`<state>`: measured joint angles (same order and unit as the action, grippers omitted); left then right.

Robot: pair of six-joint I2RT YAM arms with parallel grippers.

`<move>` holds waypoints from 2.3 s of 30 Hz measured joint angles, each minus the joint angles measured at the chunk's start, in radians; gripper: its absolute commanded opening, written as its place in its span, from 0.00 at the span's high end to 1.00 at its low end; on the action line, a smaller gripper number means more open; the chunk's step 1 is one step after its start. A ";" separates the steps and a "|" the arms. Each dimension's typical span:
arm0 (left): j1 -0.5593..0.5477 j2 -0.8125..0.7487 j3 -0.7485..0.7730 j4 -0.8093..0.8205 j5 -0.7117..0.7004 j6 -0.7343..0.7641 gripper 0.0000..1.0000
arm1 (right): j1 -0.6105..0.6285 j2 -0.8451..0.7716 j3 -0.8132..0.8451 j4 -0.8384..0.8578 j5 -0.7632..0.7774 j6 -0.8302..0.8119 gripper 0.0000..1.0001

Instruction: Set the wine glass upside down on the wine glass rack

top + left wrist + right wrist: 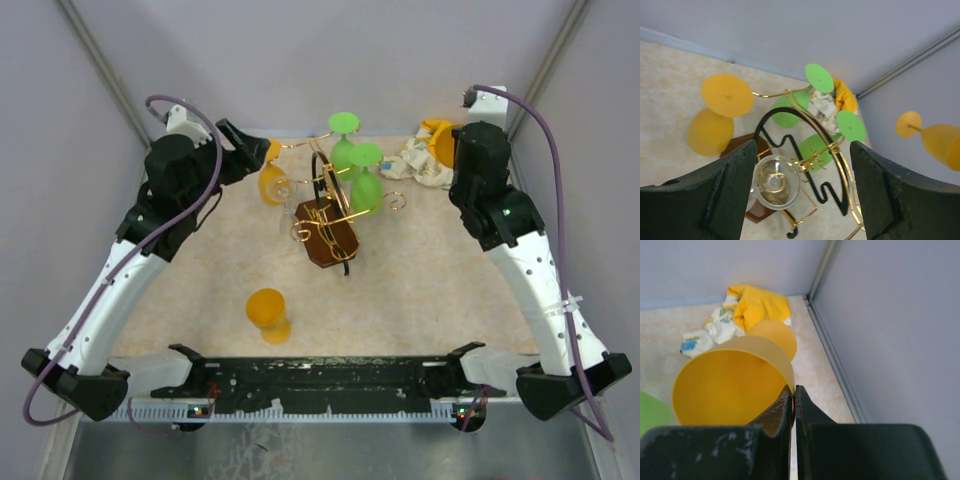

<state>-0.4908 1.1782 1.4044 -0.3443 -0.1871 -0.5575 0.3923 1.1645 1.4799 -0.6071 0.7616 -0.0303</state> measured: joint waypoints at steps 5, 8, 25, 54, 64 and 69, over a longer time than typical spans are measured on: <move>0.006 -0.011 -0.032 0.089 0.027 -0.214 0.21 | 0.010 -0.013 -0.037 0.327 -0.108 -0.187 1.00; 0.011 -0.035 -0.105 0.178 0.054 -0.376 0.21 | 0.037 -0.028 -0.106 0.513 -0.193 -0.252 1.00; 0.053 0.083 -0.225 0.571 0.236 -0.927 0.29 | 0.408 0.068 -0.271 1.111 -0.486 -0.364 1.00; 0.075 0.093 -0.288 0.734 0.266 -0.987 0.49 | 0.509 0.145 -0.311 1.179 -0.547 -0.363 1.00; 0.077 0.103 -0.299 0.741 0.267 -0.987 0.43 | 0.514 0.134 -0.356 1.194 -0.583 -0.367 1.00; 0.078 0.103 -0.302 0.751 0.262 -0.986 0.63 | 0.516 0.131 -0.356 1.199 -0.586 -0.370 1.00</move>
<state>-0.4126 1.2816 1.1023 0.4065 0.0753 -1.5440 0.9081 1.2953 1.1236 0.5919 0.1753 -0.4000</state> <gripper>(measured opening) 0.492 0.009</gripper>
